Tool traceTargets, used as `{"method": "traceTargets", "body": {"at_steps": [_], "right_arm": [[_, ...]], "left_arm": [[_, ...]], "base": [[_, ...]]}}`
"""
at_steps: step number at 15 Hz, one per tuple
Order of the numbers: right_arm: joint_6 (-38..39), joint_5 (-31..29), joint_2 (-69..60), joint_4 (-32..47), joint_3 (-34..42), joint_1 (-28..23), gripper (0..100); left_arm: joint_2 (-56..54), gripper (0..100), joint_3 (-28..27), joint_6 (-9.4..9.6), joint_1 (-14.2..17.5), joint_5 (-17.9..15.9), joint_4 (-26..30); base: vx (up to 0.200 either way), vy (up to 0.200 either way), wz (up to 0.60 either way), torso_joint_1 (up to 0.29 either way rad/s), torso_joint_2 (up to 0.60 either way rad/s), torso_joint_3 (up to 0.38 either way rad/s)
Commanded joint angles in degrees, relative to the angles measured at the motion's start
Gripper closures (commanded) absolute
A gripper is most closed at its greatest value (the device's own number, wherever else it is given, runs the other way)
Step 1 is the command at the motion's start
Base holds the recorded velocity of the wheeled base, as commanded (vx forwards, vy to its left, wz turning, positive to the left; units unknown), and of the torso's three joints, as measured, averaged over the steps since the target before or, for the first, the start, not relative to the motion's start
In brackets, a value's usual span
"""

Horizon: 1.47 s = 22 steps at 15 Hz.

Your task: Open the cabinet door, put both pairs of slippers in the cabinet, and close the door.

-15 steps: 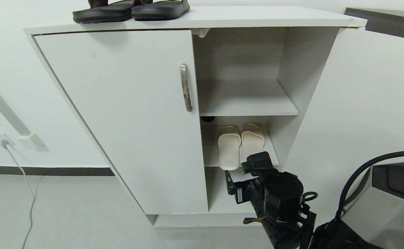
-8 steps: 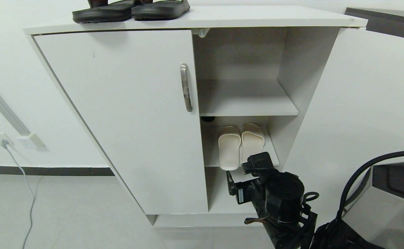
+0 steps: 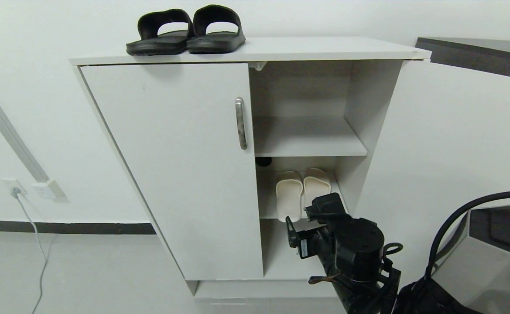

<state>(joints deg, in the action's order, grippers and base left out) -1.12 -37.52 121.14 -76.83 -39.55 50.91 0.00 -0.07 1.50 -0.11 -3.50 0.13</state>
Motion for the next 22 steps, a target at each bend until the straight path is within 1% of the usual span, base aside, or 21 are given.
{"method": "traceTargets", "body": {"at_steps": [1, 12, 22], "right_arm": [[-0.02, -0.01, 0.68, -0.08, 0.08, -0.02, 0], [0.07, 0.08, 0.94, -0.61, -0.09, -0.02, 0], [0.07, 0.08, 1.29, -0.78, -0.09, -0.20, 0]], "left_arm": [[0.09, 100, -0.01, -0.01, 0.02, -0.02, 0.04], [0.09, 100, -0.01, -0.18, 0.02, 0.07, 0.04], [0.09, 100, 0.07, -0.18, 0.02, 0.07, -0.05]], "base": [[0.000, 0.000, 0.00, 0.002, 0.01, 0.105], [0.000, 0.000, 0.00, 0.001, 0.00, 0.005], [0.000, 0.200, 0.00, 0.005, 0.00, 0.003]]}}
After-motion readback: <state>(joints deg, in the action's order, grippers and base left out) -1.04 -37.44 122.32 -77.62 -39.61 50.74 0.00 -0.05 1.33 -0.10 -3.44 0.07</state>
